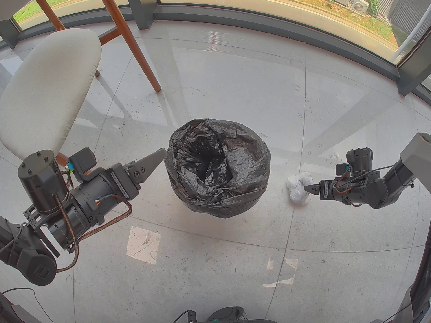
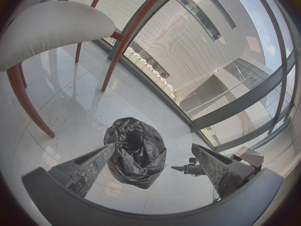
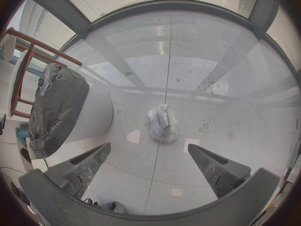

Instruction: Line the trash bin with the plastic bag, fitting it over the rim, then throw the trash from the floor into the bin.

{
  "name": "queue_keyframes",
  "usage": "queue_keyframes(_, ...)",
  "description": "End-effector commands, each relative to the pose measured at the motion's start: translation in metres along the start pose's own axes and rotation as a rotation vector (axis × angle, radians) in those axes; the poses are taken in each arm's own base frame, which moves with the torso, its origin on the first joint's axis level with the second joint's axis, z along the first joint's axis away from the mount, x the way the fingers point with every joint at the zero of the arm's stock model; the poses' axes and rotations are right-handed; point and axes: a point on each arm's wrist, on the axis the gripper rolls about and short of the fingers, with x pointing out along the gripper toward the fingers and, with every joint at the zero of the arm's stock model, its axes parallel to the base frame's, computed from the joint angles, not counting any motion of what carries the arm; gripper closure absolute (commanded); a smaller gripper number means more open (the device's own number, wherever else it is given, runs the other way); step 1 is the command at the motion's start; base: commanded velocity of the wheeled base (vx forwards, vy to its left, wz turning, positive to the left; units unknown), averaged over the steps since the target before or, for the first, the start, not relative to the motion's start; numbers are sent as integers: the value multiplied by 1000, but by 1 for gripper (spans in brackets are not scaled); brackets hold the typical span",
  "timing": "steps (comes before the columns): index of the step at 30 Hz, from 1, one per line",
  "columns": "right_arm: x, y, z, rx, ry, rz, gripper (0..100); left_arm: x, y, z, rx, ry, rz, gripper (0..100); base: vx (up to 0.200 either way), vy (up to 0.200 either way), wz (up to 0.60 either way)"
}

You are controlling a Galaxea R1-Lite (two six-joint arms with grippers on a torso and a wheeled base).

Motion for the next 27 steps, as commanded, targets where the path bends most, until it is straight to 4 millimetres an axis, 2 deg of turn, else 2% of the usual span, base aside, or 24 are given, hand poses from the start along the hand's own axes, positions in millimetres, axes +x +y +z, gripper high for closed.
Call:
queue_keyframes(1,22,-3,1,-1,-3,0,0,1,1,2,-1,-10,9,0,0,-200,0)
queue_keyframes(12,59,-4,4,-10,-21,8,0,3,-4,10,-62,-55,9,0,0,-18,0)
queue_keyframes(17,67,-4,2,-12,-19,11,0,2,-2,10,-62,-57,15,0,0,0,0)
queue_keyframes(18,77,-2,-1,-18,-17,16,0,1,-1,8,-63,-51,23,0,0,0,0)
queue_keyframes(27,115,-1,-9,-35,-21,11,0,0,0,7,-64,-58,42,0,0,0,0)
